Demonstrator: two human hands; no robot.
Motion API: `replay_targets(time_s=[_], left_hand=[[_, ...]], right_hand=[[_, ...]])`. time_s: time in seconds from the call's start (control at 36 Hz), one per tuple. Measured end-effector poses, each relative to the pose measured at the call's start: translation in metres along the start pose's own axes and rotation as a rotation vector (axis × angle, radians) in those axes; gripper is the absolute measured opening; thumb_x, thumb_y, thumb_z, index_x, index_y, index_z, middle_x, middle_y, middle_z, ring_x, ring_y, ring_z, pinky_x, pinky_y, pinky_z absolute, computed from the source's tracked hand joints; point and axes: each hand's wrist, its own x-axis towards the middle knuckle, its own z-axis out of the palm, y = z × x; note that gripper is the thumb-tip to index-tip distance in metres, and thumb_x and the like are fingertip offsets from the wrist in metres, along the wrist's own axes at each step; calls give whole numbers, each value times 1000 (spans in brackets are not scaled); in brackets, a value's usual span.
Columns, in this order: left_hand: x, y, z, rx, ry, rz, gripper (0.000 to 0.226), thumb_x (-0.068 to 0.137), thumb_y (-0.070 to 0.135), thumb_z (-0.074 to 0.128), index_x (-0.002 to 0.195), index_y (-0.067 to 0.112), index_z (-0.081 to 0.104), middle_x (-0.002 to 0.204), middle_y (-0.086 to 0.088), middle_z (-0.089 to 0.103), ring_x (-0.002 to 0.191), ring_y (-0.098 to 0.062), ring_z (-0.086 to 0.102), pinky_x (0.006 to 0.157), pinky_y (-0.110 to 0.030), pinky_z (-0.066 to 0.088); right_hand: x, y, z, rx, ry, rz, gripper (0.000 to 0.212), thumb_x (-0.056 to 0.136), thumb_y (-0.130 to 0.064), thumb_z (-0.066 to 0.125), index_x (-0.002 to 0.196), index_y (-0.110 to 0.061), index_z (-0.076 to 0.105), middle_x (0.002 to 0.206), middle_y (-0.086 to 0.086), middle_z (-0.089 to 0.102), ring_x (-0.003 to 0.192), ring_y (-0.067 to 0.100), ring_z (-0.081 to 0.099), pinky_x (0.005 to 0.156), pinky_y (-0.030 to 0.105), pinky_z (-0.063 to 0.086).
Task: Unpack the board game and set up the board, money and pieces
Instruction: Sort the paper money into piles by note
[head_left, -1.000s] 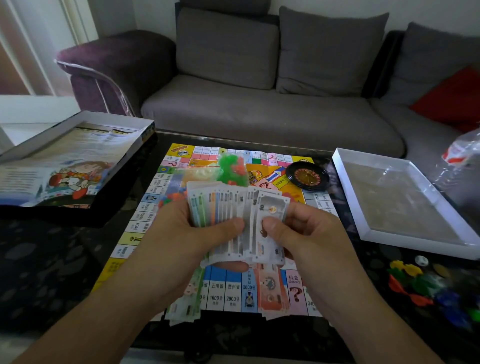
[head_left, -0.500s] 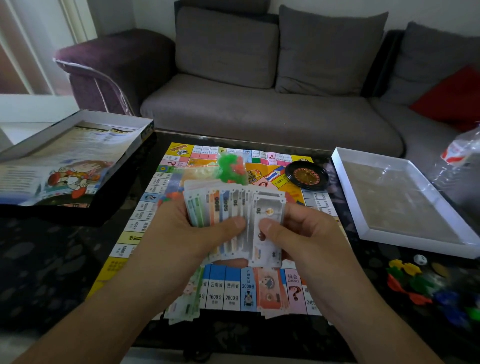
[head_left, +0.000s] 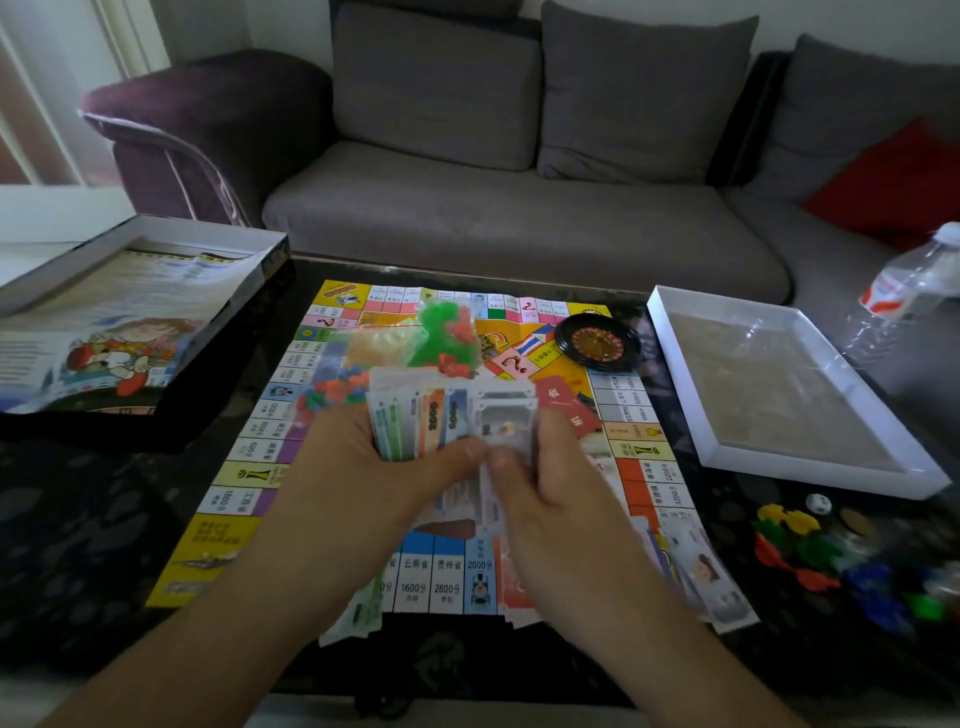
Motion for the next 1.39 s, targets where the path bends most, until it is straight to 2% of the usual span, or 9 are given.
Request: replay_targets(time_s=[0.14, 0.28, 0.36, 0.47, 0.58, 0.94, 1.03, 1.19, 1.39], left_hand=[[0, 0, 8, 58, 15, 13, 14, 85, 10, 80, 87, 24, 78, 75, 7, 79, 65, -10, 76, 48, -16, 55], [6, -4, 7, -17, -8, -95, 14, 85, 9, 79, 94, 19, 80, 85, -3, 81, 73, -23, 79, 54, -33, 63], [9, -5, 7, -38, -16, -112, 18, 85, 9, 79, 99, 19, 81, 92, -4, 82, 78, -28, 80, 59, -42, 65], [10, -7, 7, -59, -21, -111, 16, 84, 10, 79, 97, 19, 82, 92, -4, 82, 78, -28, 80, 60, -40, 65], [11, -9, 11, -72, -33, -117, 17, 84, 10, 79, 99, 18, 81, 92, -5, 82, 78, -28, 80, 56, -36, 64], [3, -6, 23, -197, -90, -184, 33, 74, 11, 79, 107, 17, 80, 103, -9, 81, 88, -35, 79, 70, -56, 64], [1, -4, 22, -195, -109, -191, 34, 73, 12, 79, 106, 17, 80, 102, -9, 81, 88, -35, 79, 72, -60, 63], [-3, -4, 26, -215, -166, -228, 22, 68, 12, 80, 87, 22, 85, 95, -14, 80, 81, -37, 79, 57, -47, 64], [-2, -4, 18, -271, -202, -311, 26, 82, 16, 73, 106, 11, 80, 102, -17, 79, 88, -35, 79, 57, -42, 65]], right_hand=[[1, 2, -6, -20, 100, 39, 25, 108, -35, 52, 91, -17, 54, 87, 14, 59, 71, 23, 57, 65, 45, 50], [5, 5, -38, -90, 186, 69, 16, 105, -25, 61, 91, -27, 67, 90, -7, 74, 80, 7, 72, 72, 35, 63], [5, 10, -79, -183, 248, 160, 17, 104, -25, 62, 88, -26, 68, 82, -11, 74, 67, -1, 68, 60, 21, 54], [5, 37, -128, -505, 239, 304, 18, 99, -16, 63, 84, -10, 70, 72, 4, 72, 63, 17, 66, 61, 31, 53], [2, 68, -142, -722, 166, 478, 26, 98, -13, 60, 78, 4, 65, 45, -7, 57, 40, 0, 54, 37, 12, 34], [-13, 84, -116, -1185, 184, 458, 22, 99, -42, 61, 87, -27, 49, 99, -3, 65, 86, 15, 64, 73, 32, 59], [-8, 74, -111, -988, 204, 342, 18, 102, -37, 60, 88, -26, 56, 100, -6, 69, 86, 9, 66, 73, 30, 61], [-7, 20, -75, 126, -70, 148, 17, 99, -34, 67, 99, -19, 73, 90, 0, 77, 81, 14, 72, 72, 32, 56], [2, 12, -50, 154, -8, 75, 11, 94, -19, 76, 87, -11, 73, 89, 10, 79, 76, 37, 73, 62, 37, 58]])
